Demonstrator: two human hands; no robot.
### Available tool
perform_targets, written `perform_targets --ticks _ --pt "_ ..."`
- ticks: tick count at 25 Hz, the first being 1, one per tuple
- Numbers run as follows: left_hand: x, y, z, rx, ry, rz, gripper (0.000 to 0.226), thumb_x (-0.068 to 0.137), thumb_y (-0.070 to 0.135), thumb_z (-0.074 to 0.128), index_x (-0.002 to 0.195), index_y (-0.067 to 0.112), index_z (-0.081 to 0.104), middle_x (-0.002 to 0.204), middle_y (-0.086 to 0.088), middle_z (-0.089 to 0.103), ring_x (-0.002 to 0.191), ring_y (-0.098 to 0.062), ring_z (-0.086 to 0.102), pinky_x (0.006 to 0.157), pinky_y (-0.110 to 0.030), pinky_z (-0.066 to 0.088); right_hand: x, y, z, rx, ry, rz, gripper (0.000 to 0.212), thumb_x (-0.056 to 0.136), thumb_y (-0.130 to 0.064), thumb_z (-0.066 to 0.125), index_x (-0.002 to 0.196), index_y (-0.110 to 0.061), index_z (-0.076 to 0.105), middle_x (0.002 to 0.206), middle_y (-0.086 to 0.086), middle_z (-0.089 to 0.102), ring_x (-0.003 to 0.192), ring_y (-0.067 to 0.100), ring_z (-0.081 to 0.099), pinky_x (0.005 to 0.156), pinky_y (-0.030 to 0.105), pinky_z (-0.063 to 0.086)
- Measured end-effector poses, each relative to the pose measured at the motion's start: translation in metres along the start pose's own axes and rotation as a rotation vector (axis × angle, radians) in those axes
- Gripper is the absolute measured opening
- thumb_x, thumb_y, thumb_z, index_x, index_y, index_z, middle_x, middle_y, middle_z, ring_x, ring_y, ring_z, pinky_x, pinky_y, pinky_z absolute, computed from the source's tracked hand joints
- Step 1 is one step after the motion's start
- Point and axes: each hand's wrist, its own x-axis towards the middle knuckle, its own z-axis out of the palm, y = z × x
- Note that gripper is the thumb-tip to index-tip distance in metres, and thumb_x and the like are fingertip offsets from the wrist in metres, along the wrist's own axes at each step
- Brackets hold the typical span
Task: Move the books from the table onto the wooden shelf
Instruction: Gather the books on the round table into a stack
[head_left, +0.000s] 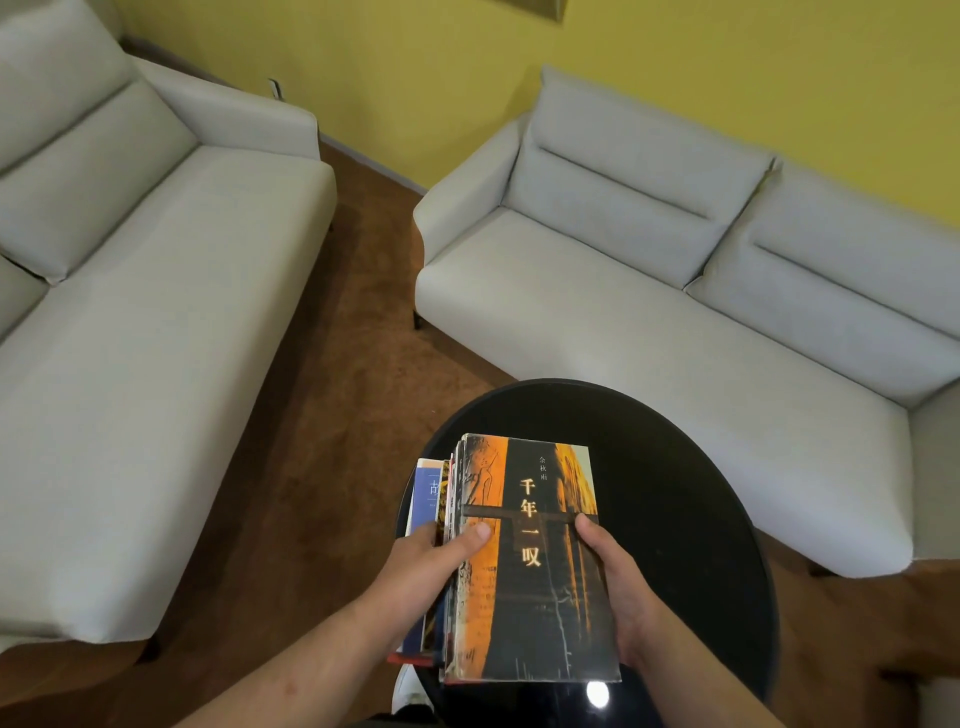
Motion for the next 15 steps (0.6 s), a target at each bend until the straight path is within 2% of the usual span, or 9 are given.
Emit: perform_targets --ticks 4,5,8,10,12,15 --pt "0.007 -0.004 0.004 -0.103 0.041 -0.026 0.101 0.047 0.090 0.068 0.121 0.021 0.064 0.110 -0.001 0.078 0.105 -0.021 0.073 0.104 -0.047 0.050 -0.003 -0.001 0.002 -0.002 -0.004 0.003 0.067 0.084 -0.055 0.061 0.139 -0.018 0.052 0.122 0.024 0.073 0.109 0.043 0.070 0.087 0.052 0.055" --pt "0.007 -0.002 0.003 -0.142 0.036 -0.054 0.099 0.050 0.090 0.067 0.120 0.019 0.066 0.109 -0.003 0.078 0.105 -0.024 0.074 0.103 -0.048 0.050 -0.005 -0.001 0.004 -0.008 -0.002 0.008 0.067 0.083 -0.055 0.061 0.138 -0.018 0.052 0.121 0.024 0.073 0.111 0.044 0.069 0.088 0.051 0.055" --pt "0.006 0.010 0.002 -0.195 0.011 -0.108 0.074 0.070 0.076 0.056 0.111 0.017 0.074 0.105 -0.007 0.080 0.105 -0.028 0.072 0.098 -0.046 0.049 -0.005 0.001 0.007 0.007 0.013 0.017 0.064 0.080 -0.052 0.063 0.132 -0.017 0.054 0.110 0.024 0.077 0.110 0.045 0.067 0.090 0.053 0.052" --pt "0.007 0.013 0.000 -0.182 0.019 -0.148 0.066 0.077 0.072 0.054 0.110 0.019 0.075 0.103 -0.006 0.080 0.105 -0.029 0.072 0.096 -0.045 0.048 -0.007 0.005 0.008 0.024 0.007 0.012 0.064 0.080 -0.051 0.064 0.133 -0.016 0.054 0.110 0.024 0.077 0.109 0.045 0.067 0.091 0.053 0.052" --pt "0.007 0.012 0.002 -0.121 0.016 -0.158 0.067 0.074 0.081 0.054 0.109 0.027 0.075 0.109 -0.006 0.079 0.108 -0.030 0.071 0.103 -0.050 0.046 -0.006 0.014 0.003 0.016 -0.013 -0.017 0.076 0.076 -0.053 0.075 0.138 -0.017 0.052 0.121 0.023 0.073 0.114 0.045 0.068 0.096 0.055 0.051" --pt "0.025 -0.009 0.004 0.069 0.122 -0.137 0.083 0.053 0.103 0.046 0.099 0.041 0.076 0.123 -0.004 0.069 0.116 -0.030 0.064 0.110 -0.056 0.041 -0.007 0.030 -0.007 -0.061 -0.024 -0.053 0.108 0.046 -0.052 0.096 0.139 -0.016 0.053 0.127 0.024 0.070 0.113 0.043 0.070 0.103 0.058 0.049"
